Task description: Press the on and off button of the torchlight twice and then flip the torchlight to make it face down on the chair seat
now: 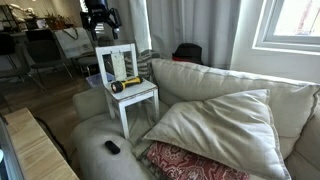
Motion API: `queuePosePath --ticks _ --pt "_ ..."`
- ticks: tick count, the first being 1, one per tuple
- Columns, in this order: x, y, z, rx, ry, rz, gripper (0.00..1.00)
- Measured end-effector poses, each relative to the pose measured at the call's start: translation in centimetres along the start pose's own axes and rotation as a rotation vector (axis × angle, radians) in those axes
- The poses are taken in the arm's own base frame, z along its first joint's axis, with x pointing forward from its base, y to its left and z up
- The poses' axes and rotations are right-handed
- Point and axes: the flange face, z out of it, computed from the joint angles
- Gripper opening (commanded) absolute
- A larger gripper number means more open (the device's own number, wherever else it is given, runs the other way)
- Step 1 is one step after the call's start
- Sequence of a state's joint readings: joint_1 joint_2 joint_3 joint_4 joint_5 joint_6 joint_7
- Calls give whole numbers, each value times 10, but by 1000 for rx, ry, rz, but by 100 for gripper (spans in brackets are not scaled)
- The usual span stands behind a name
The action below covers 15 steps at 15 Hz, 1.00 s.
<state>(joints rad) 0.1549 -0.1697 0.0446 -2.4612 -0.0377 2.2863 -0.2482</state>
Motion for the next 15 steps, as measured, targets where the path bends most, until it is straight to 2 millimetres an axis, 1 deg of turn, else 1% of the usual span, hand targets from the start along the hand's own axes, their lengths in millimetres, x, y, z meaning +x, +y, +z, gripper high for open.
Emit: queuePosePath --ticks 1,2,3,8,13,15 --pt "15 -8 8 -9 7 -17 100" --pt "23 -12 14 -7 2 -25 100" --pt "24 -12 17 -5 -1 -26 100" --pt "22 -7 8 -11 15 -15 100" --pt "22 -7 7 -11 16 -15 100" --pt "25 -9 10 4 23 -7 100"
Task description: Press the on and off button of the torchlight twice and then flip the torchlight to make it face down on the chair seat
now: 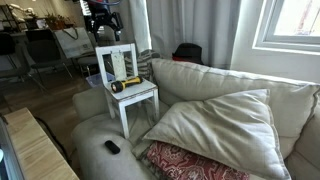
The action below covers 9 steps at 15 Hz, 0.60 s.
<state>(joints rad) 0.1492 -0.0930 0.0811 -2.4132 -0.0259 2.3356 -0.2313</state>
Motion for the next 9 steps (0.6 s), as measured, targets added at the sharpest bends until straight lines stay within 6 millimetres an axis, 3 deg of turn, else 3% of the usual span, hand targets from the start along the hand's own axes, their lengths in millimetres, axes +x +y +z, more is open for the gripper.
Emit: queuePosePath --ticks 9 --pt "43 -22 74 53 233 74 100"
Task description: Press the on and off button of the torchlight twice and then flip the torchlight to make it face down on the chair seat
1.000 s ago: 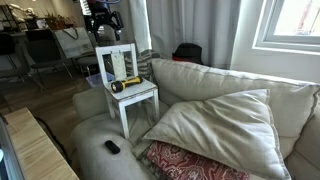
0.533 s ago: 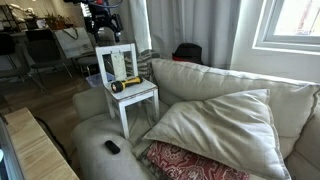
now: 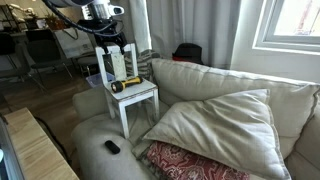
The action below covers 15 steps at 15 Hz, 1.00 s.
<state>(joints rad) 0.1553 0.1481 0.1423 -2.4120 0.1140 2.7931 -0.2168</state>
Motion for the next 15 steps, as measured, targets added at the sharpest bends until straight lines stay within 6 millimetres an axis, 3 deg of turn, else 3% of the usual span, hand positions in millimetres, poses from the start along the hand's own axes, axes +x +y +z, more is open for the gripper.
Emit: queuePosePath --ticks 6,9,15 --pt "3 -28 54 44 60 4 100" --pt "2 -31 75 58 46 10 100" --pt "2 -26 87 55 47 29 100"
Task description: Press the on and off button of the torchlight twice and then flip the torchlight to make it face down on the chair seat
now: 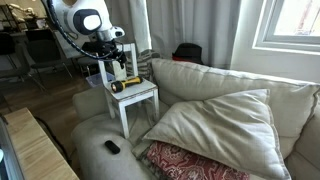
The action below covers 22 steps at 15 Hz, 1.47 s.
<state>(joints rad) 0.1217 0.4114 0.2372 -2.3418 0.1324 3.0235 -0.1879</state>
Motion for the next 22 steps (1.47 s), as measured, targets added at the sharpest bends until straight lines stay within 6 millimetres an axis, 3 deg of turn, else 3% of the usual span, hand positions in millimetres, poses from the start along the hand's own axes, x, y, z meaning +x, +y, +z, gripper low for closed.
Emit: queuePosePath --ticks 6,7,9,17,18,22 --pt "2 1 3 19 0 12 99" --pt "1 2 7 28 -4 16 74" --pt "-1 4 15 46 -11 21 70" --pt "-7 23 45 75 -11 17 5" --pt "-7 25 48 74 -7 15 1" --pt "-8 31 55 71 13 8 0"
